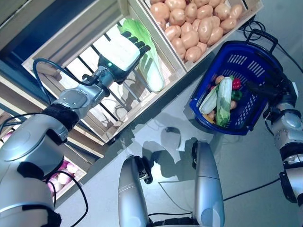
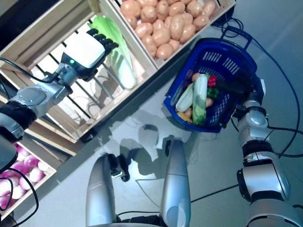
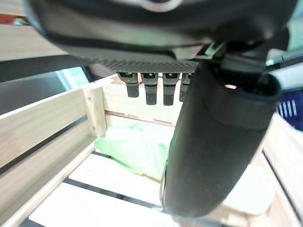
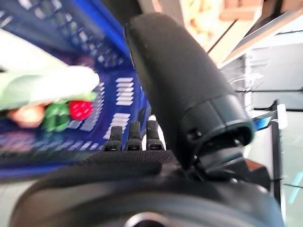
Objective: Put vegetables into the basket
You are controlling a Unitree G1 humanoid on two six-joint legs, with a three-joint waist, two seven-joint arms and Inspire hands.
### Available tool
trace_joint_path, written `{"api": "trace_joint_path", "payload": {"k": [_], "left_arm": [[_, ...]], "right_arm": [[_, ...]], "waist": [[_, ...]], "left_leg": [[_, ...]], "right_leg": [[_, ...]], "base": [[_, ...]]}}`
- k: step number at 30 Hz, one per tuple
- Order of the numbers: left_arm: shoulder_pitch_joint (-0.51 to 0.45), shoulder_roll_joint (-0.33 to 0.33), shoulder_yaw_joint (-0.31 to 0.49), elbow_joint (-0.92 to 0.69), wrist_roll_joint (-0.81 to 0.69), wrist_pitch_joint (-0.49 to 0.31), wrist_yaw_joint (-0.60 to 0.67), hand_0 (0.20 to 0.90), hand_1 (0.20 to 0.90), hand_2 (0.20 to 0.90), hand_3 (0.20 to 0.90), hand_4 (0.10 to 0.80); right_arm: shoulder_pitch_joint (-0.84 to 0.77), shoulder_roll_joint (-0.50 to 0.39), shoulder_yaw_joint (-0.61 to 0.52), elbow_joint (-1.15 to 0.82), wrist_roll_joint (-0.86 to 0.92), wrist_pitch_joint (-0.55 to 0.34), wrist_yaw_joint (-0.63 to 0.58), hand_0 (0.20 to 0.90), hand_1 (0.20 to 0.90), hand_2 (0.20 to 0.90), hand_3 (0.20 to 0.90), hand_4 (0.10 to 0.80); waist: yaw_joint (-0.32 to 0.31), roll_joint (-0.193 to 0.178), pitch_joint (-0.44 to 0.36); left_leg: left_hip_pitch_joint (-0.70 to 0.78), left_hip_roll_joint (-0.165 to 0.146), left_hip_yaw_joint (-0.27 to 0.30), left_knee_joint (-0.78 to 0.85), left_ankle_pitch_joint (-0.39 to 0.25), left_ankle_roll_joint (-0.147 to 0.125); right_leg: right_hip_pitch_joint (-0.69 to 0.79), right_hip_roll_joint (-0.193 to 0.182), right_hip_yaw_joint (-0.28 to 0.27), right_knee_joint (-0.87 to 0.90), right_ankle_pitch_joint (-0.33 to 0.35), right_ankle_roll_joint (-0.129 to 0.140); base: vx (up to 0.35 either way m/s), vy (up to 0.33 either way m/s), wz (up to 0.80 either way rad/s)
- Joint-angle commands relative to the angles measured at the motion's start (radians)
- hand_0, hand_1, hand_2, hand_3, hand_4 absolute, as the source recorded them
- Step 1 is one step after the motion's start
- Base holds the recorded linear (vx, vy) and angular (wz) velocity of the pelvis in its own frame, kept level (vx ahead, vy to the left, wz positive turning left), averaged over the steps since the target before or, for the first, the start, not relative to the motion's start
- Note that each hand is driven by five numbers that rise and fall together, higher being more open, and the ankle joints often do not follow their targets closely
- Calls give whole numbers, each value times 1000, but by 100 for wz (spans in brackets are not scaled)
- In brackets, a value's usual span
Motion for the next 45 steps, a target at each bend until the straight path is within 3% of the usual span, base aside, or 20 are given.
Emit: {"api": "trace_joint_path", "payload": {"k": [1,9,16,20,23,26,30,34,39,41,45], "left_arm": [[-140,27,24,32,58,86,67,900,900,900,900,800],[-204,23,-33,37,242,55,161,900,900,900,900,800],[-232,7,-48,33,234,72,163,900,900,900,900,800],[-229,-14,-45,57,279,48,191,900,900,900,900,800],[-235,-24,-57,55,299,52,155,900,900,900,900,800],[-249,-40,-79,70,319,105,74,900,900,900,900,800],[-269,-55,-98,111,446,161,-34,900,900,900,900,800],[-297,-56,-124,111,528,167,-146,900,900,900,900,800],[-318,-53,-141,126,511,198,-273,900,900,900,900,800],[-327,-46,-142,142,502,248,-329,900,900,900,900,800],[-343,-33,-131,175,455,304,-338,900,900,900,900,800]], "right_arm": [[-36,-72,-31,-11,65,-60,19,900,900,900,900,800],[-47,-67,-18,-16,45,-86,6,900,900,900,900,800],[-75,-84,0,-54,8,-105,-69,900,900,900,900,800],[-81,-79,13,-59,-1,-79,-44,900,900,900,900,800],[-77,-79,11,-53,22,-72,-20,900,900,900,900,800],[-79,-79,11,-39,36,-73,-13,900,900,900,900,800],[-86,-71,4,-27,66,-81,6,900,900,900,900,800],[-90,-78,3,-38,67,-75,13,900,900,900,900,800],[-87,-93,-5,-49,89,-65,18,900,900,900,900,800],[-83,-101,-10,-50,93,-62,27,900,900,900,900,800],[-66,-121,-17,-56,99,-72,59,900,900,900,900,800]], "waist": [[-2,8,-27],[-5,1,-11],[-16,7,-2],[-26,15,-2],[-32,18,-2],[-37,18,-2],[-45,16,-2],[-53,16,-2],[-62,17,-2],[-64,19,-2],[-67,26,-2]], "left_leg": [[-2,34,-16,-38,11,-37],[-97,45,-21,28,-13,-48],[-179,53,-29,74,-25,-54],[-199,54,-26,77,-25,-58],[-203,53,-22,78,-27,-57],[-214,56,-20,85,-27,-57],[-239,64,-20,92,-25,-59],[-263,70,-16,95,-22,-59],[-284,75,-13,96,-17,-62],[-293,76,-13,94,-13,-61],[-281,76,-3,79,-4,-59]], "right_leg": [[73,-50,1,-52,38,-6],[-6,-54,4,-24,48,14],[-89,-62,22,14,50,24],[-113,-61,38,15,57,26],[-117,-59,45,9,62,27],[-127,-59,50,8,68,26],[-152,-53,57,10,75,30],[-178,-49,63,12,83,31],[-202,-46,69,6,95,34],[-212,-46,72,4,101,35],[-201,-49,75,-7,104,30]], "base": [[-51,33,-4],[-52,-4,-2],[-59,13,1],[-24,41,-1],[0,0,0],[0,0,0],[0,0,0],[0,5,-2],[0,7,-1],[-10,37,-3],[-9,35,-1]]}}
